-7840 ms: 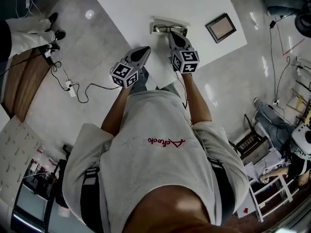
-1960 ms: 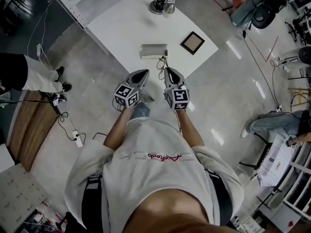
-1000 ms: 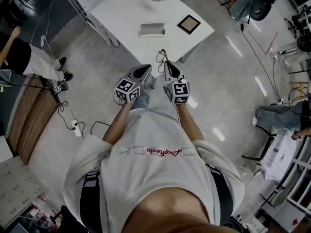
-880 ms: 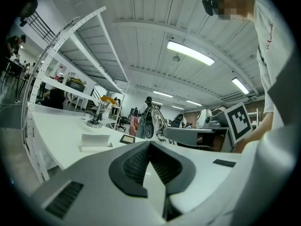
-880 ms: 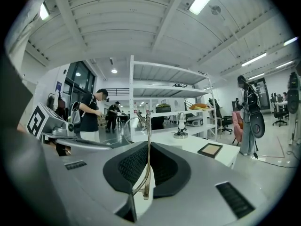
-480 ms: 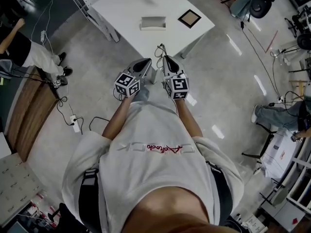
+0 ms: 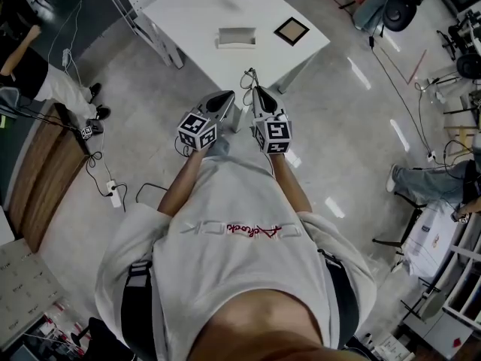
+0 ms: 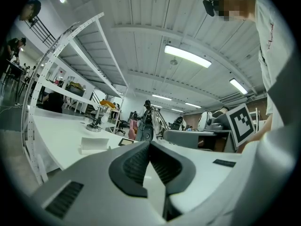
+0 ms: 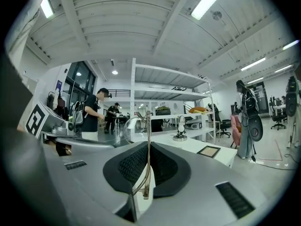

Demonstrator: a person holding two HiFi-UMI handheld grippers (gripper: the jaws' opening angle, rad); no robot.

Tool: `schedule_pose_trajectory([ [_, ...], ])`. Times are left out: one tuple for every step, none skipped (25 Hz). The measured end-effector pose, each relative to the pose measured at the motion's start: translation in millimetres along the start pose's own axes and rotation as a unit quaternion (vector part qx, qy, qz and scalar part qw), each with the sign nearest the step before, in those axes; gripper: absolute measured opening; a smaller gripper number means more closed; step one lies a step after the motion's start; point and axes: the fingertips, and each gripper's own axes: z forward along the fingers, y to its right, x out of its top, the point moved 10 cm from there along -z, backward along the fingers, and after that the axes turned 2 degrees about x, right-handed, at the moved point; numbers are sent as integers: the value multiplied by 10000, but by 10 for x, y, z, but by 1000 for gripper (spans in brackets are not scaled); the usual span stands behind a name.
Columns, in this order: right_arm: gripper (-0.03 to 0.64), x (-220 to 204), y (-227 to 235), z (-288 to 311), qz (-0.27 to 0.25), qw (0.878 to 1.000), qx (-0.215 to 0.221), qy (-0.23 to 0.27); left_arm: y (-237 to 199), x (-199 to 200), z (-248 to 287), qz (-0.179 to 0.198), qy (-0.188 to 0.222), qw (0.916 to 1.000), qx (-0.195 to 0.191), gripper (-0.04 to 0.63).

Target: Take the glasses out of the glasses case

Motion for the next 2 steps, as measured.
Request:
schedule_pose_trajectory([
  [34, -1, -5, 6, 4, 10000, -5, 8, 1, -3, -9, -3, 0, 10000, 2, 3],
  [34, -3, -12, 13, 9, 10000, -9, 16, 2, -7, -18, -6, -1, 10000, 5, 3],
])
